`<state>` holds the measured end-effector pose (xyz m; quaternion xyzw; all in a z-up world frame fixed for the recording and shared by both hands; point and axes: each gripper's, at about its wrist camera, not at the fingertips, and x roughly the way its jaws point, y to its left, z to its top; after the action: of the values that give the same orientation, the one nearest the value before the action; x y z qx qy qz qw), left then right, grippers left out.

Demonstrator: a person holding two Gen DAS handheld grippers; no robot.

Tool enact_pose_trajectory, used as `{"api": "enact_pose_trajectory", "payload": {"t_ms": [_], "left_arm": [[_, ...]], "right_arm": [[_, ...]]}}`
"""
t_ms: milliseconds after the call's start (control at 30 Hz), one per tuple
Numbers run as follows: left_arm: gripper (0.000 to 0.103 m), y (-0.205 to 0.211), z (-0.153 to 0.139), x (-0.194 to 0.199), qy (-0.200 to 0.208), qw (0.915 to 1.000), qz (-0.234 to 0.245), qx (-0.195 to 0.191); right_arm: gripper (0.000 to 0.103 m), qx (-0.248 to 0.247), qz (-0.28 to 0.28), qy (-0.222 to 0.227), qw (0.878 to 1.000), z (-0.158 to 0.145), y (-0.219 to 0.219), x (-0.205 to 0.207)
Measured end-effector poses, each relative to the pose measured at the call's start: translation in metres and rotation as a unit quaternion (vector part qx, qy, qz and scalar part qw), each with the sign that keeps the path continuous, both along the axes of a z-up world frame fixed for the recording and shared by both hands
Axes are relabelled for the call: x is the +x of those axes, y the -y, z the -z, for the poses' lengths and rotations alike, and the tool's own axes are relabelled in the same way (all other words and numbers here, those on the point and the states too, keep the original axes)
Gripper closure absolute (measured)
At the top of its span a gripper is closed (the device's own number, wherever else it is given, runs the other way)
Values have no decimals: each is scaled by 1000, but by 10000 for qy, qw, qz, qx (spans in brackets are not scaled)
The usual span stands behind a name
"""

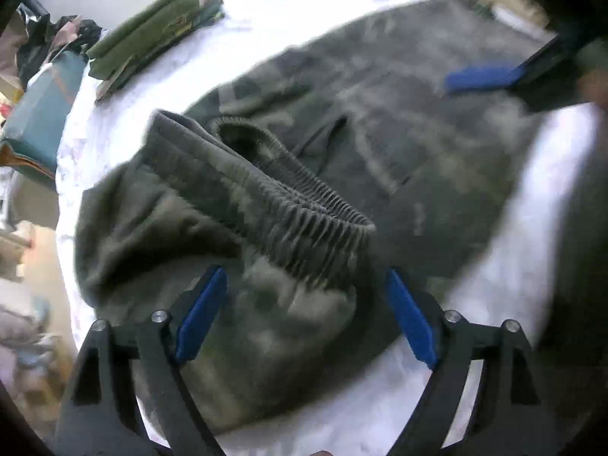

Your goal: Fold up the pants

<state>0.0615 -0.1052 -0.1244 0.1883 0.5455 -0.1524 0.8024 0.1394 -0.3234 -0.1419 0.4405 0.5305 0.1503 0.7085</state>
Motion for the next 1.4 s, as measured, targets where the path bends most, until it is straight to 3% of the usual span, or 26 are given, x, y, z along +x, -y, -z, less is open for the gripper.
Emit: {"api": "enact_pose_trajectory", "payload": {"t_ms": [133, 267, 400, 500, 533, 667, 767, 833, 867, 900, 1000, 1067, 1100, 1167, 1233, 1300, 1400], "left_arm": [[17, -49, -48, 1, 196, 9986, -224, -432], [17, -124, -81, 23, 626, 9905, -1177, -348], [17, -199, -94, 49, 883, 9632, -2487, -514], [17, -232, -83, 54, 802, 9426, -3124, -866], [17, -238, -77, 54, 730, 9377, -3256, -967], [17, -261, -56, 53, 205, 9141, -3804, -1392], [17, -269, -55, 53, 97, 9074, -3936, -1469], [17, -269, -53, 52, 76, 9055, -3970, -1498], [17, -272, -53, 51, 58, 9028, -4003, -1572], [17, -273, -55, 50, 42, 9009, -4023, -1625], [17, -279, -55, 49, 2, 8958, -4083, -1756], [17, -281, -55, 48, -1, 8930, -4117, -1818], [17, -282, -55, 49, 2, 8916, -4139, -1837], [17, -282, -56, 50, -14, 8891, -4175, -1875], [17, -284, -55, 51, -52, 8861, -4217, -1924], [17, -284, -51, 50, -146, 8853, -4239, -1906], [17, -282, -37, 43, -425, 8913, -4143, -1794]], "right_arm": [[18, -298, -291, 138, 9990, -7, -19, 5], [18, -719, -792, 335, 9937, -18, -50, 9], [18, -1113, -1355, 581, 9828, -30, -91, 21], [19, -1646, -1860, 976, 9637, -43, -129, 33], [19, -1894, -2034, 1091, 9544, -44, -145, 39], [24, -2318, -2330, 967, 9395, -24, -181, 62], [24, -2285, -2289, 857, 9423, -10, -194, 78], [35, -2090, -2293, 709, 9480, 0, -195, 85], [67, -1983, -2295, 675, 9505, 2, -193, 85], [85, -1927, -2313, 625, 9516, 2, -190, 84], [92, -1825, -2091, 1098, 9544, -29, -170, 72], [92, -1615, -1484, 1157, 9688, -44, -140, 65], [92, -1592, -1066, 939, 9770, -40, -123, 61], [90, -1985, -1076, 445, 9732, -19, -118, 61], [79, -2233, -1275, 193, 9662, -2, -118, 63], [46, -2137, -1304, 168, 9680, -6, -112, 68], [41, -2230, -1559, 503, 9609, -33, -113, 81]]}}
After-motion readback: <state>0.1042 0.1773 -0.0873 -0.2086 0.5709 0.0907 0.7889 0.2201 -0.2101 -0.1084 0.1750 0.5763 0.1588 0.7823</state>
